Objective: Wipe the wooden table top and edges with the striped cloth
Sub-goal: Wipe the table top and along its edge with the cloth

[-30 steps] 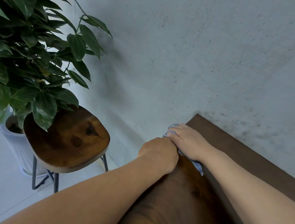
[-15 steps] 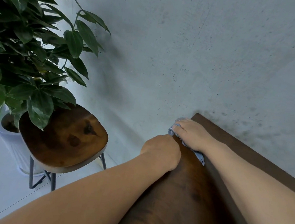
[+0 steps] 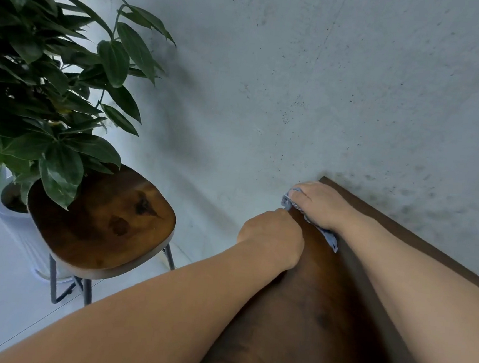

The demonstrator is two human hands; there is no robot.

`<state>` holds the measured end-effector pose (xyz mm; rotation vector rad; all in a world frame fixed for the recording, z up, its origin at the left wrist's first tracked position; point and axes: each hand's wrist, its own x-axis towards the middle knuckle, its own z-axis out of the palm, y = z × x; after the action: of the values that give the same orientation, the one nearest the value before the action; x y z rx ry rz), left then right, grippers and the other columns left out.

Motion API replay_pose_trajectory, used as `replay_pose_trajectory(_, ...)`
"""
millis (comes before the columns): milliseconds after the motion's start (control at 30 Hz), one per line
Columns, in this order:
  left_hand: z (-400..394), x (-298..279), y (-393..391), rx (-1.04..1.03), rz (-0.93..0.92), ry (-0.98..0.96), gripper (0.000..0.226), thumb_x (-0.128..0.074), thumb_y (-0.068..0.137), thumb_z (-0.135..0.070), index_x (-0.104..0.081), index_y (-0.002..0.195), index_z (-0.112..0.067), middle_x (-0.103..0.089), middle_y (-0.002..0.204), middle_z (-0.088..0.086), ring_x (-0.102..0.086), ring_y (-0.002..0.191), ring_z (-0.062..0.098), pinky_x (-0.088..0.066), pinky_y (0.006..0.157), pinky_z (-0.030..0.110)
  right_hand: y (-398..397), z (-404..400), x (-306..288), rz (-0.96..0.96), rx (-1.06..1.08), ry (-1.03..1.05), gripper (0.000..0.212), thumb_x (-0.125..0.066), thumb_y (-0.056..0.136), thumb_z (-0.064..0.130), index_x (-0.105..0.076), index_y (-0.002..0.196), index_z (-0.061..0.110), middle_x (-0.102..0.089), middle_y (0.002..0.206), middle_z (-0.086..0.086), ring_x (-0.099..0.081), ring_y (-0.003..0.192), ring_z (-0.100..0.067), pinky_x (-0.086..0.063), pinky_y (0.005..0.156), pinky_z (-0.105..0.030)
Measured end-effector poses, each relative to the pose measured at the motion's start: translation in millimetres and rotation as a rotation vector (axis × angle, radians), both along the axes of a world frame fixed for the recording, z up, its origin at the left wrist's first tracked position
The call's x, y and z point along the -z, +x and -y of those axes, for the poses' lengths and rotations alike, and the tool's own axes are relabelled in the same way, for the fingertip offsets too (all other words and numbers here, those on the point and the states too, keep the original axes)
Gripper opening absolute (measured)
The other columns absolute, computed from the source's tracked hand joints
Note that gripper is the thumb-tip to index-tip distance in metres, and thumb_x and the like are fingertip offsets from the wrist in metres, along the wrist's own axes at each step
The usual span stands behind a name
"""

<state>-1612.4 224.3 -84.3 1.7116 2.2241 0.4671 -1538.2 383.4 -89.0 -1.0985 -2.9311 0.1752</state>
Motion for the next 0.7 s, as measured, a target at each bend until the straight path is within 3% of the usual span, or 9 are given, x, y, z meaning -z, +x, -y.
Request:
replay_pose_trajectory(133,-9.6,1.0,-0.5,0.017,-0.024,-0.036,0.031,-0.034,0.098,-0.012,-0.055,0.120,-0.006,-0.055,0.122,0.012,-0.054,0.108,0.029,-0.040,0.077,0.034,2.1,4.7,4.7,-0.032,-0.032,-0.014,0.040,-0.031,0.099,0.034,-0.049,0.073,0.009,-0.053,0.079,-0.004,-0.048,0.086,-0.020,-0.042,0.079,-0.042)
replay_pose_trajectory(267,-22.4,-1.1,-1.0,0.060,0.002,-0.088,0.031,-0.040,0.095,-0.006,-0.054,0.121,0.001,-0.056,0.124,0.017,-0.055,0.111,0.031,-0.045,0.086,0.036,7.1,10.3,5.0,-0.043,-0.091,-0.042,0.041,-0.024,0.093,0.048,-0.058,0.080,0.030,-0.059,0.087,0.011,-0.049,0.095,-0.011,-0.041,0.084,-0.032)
replay_pose_trajectory(400,-24.4,0.0,-1.0,0.042,0.006,-0.034,0.027,-0.036,0.098,-0.010,-0.056,0.116,-0.003,-0.057,0.119,0.013,-0.055,0.107,0.029,-0.041,0.078,0.033,7.8,-6.4,3.5,-0.045,-0.054,-0.026,0.041,-0.027,0.098,0.040,-0.050,0.075,0.016,-0.054,0.079,0.002,-0.049,0.085,-0.018,-0.042,0.080,-0.039)
replay_pose_trajectory(567,-21.3,-0.6,-1.7,0.032,0.022,0.001,0.028,-0.031,0.101,-0.013,-0.054,0.116,-0.004,-0.054,0.120,0.012,-0.053,0.110,0.028,-0.042,0.085,0.035,-0.6,-24.2,-0.2,-0.018,0.043,-0.020,0.038,-0.035,0.102,0.024,-0.039,0.066,0.015,-0.044,0.069,0.000,-0.042,0.069,-0.017,-0.032,0.064,-0.037)
replay_pose_trajectory(700,-37.0,-4.0,-1.1,0.060,0.004,-0.053,0.029,-0.037,0.096,-0.009,-0.056,0.117,-0.003,-0.057,0.119,0.013,-0.055,0.108,0.028,-0.043,0.080,0.034,-0.3,-20.2,1.8,-0.022,-0.014,-0.021,0.038,-0.037,0.100,0.026,-0.040,0.064,0.019,-0.047,0.071,0.003,-0.045,0.076,-0.016,-0.036,0.069,-0.036)
